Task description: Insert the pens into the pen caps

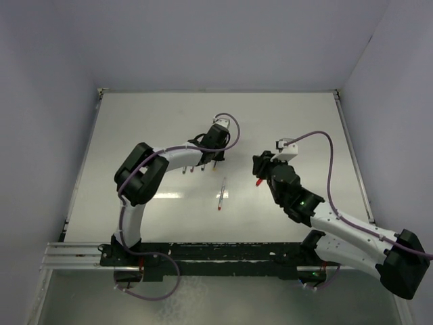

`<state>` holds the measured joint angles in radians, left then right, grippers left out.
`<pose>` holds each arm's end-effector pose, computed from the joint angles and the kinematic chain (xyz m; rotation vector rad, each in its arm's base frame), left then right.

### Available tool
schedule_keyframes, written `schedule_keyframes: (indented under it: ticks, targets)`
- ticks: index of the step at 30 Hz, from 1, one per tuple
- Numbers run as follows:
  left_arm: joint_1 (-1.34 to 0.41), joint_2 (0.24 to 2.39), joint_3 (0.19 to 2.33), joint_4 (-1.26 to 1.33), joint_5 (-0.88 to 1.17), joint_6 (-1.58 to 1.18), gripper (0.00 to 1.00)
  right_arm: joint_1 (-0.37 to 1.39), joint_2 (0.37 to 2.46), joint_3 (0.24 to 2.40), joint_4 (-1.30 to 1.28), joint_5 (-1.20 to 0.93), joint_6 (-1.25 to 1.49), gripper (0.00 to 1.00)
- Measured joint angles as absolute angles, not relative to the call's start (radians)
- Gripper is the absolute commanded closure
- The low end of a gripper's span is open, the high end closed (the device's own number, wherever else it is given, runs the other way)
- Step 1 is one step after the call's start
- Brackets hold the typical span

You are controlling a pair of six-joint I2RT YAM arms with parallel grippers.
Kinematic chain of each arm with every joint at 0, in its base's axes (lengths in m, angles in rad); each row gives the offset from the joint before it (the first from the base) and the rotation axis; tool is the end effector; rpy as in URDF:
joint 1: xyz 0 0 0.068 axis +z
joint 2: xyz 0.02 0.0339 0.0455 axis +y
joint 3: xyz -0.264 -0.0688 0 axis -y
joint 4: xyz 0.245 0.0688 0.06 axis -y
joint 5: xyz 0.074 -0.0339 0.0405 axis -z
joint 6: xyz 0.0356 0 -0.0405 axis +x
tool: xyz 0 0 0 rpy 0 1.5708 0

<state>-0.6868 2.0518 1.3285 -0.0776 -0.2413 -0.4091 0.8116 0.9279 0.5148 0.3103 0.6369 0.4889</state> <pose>0.3465 -0.2731 0.1524 0.2112 2.3469 -0.2532 0.1615 0.1394 0.2709 0.2131 1.6597 0.4551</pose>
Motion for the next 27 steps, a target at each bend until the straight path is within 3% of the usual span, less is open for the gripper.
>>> schedule_keyframes:
  ticks: [11,21,27]
  targets:
    - [-0.686,2.042,1.337,-0.108,-0.239,-0.407,0.64,0.812,0.943,0.514,0.306,0.648,0.513,0.58]
    - [-0.689,1.747,1.214,-0.097,-0.221,-0.409,0.58,0.743,1.087,0.571,0.095,0.715,0.689,0.36]
    - [-0.735,1.607,1.088,-0.084,-0.235,-0.412,0.58,0.603,1.239,0.637,-0.032,0.649,0.807,0.36]
